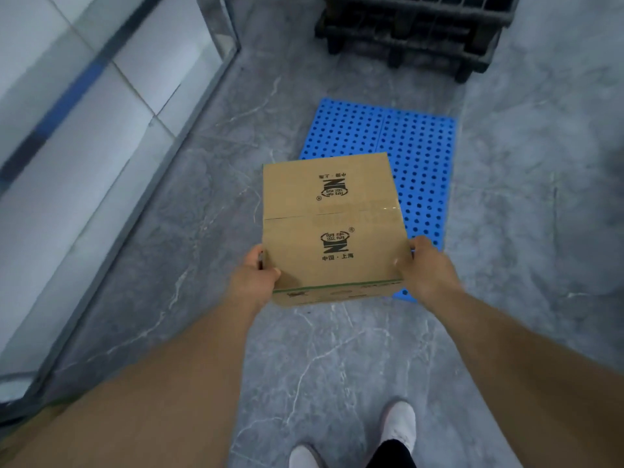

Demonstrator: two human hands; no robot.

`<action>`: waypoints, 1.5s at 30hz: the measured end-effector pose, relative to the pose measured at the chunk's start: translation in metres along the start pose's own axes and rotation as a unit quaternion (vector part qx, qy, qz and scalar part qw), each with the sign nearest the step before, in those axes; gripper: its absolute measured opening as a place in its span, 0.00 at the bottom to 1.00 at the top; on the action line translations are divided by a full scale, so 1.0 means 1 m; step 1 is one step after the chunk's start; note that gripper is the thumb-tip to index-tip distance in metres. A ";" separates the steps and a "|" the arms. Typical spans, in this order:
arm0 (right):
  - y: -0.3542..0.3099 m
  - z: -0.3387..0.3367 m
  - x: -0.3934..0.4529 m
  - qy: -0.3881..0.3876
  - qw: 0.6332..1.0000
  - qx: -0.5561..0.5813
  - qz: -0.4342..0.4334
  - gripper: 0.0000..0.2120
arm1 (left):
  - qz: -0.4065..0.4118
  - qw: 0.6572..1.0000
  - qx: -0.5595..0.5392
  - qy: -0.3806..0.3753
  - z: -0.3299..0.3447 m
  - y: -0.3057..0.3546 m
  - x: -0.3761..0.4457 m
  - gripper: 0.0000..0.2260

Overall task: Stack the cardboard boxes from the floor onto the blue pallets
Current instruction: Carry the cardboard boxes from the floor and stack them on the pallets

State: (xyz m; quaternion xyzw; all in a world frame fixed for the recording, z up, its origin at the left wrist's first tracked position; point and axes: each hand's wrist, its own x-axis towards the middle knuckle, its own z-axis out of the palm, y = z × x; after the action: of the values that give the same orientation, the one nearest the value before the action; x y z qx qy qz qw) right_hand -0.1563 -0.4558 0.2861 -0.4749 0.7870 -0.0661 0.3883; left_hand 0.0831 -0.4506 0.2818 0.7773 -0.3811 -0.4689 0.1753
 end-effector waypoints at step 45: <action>0.206 0.120 0.242 0.095 0.981 0.120 0.116 0.13 | 0.115 0.901 0.416 -0.046 0.258 -0.044 0.248 0.28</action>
State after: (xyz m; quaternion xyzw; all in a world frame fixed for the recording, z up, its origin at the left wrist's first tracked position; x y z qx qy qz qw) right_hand -0.2785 -0.5061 -0.0266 -0.3214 0.8565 -0.1595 0.3711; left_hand -0.0534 -0.5882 -0.0221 0.7081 -0.6355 -0.2794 -0.1291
